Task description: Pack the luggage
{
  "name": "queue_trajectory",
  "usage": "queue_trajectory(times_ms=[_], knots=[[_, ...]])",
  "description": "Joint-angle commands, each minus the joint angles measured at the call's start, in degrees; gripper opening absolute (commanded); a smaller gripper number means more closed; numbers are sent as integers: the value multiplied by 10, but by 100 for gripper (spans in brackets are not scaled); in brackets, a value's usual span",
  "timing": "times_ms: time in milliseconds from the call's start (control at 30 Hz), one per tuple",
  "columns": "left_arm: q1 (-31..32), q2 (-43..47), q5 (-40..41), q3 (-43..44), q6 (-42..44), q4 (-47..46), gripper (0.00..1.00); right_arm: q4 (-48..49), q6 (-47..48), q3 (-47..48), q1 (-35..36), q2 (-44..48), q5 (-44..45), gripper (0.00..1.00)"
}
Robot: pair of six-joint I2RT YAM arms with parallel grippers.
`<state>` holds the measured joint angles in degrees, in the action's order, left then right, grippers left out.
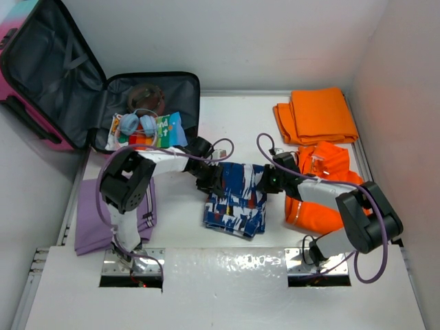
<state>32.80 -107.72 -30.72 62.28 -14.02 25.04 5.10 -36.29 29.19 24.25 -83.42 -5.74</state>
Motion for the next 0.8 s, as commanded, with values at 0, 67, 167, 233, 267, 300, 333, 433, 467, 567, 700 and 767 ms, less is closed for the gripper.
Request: queue_trajectory(times_ms=[0,67,167,233,267,300,333,433,467,567,700,767], knots=[[19,-53,-12,-15,-3,-55,34,25,-11,-5,11,7,5,0],[18,-58,-9,-5,3,-48,0,25,-13,-4,13,11,3,0],[7,-45,-19,9,7,-39,0,15,-11,6,14,26,2,0],[1,-13,-8,26,22,-22,0,-15,-4,30,16,39,13,0],[-4,1,-1,35,46,-1,0,-26,1,41,18,52,19,0],[-5,30,4,54,57,8,0,-49,11,55,21,58,26,0],[-10,44,10,62,74,15,0,-69,16,85,28,62,36,0],[-14,91,7,91,114,47,0,-108,27,147,47,71,46,0],[-15,112,13,104,123,55,0,-126,34,164,57,70,49,0],[-28,161,31,125,157,71,0,-144,35,259,68,61,52,0],[-111,192,22,172,169,108,0,-128,18,367,76,6,28,0],[-150,198,30,207,178,134,0,-117,10,462,91,-36,7,0]])
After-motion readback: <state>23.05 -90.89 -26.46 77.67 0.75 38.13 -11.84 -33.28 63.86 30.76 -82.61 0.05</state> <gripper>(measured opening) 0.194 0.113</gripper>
